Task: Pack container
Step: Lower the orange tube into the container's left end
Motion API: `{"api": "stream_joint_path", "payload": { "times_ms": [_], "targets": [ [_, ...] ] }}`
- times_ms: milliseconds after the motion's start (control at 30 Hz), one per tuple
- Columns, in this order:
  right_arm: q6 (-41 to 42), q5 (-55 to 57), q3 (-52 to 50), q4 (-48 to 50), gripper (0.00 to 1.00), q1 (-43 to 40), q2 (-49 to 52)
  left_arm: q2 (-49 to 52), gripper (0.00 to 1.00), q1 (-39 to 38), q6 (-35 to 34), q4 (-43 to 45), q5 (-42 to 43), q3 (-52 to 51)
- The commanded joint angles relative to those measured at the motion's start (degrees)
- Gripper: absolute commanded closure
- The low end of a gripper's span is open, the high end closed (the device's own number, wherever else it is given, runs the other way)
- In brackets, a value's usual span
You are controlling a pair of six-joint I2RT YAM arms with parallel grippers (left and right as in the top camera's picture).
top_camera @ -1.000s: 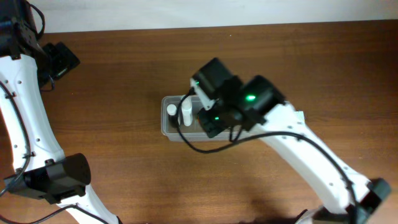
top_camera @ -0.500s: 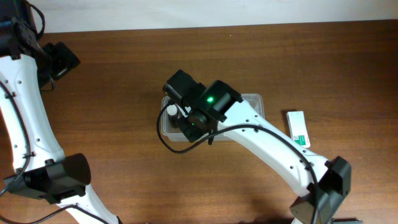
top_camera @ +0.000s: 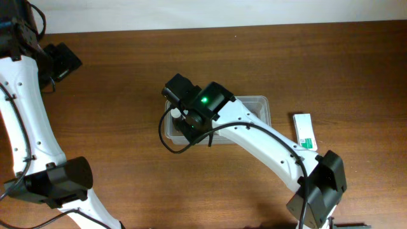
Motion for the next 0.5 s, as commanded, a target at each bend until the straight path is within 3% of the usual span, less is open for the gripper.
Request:
{"api": "stream_joint_path", "payload": {
  "times_ms": [0, 467],
  "targets": [
    [0.2, 1.3, 0.2, 0.2, 0.78, 0.4, -0.3, -0.5, 0.00, 0.1, 0.9, 0.0, 0.2, 0.6],
    [-1.1, 1.1, 0.2, 2.1, 0.78, 0.4, 0.4, -0.5, 0.00, 0.1, 0.9, 0.0, 0.2, 0.6]
  ]
}}
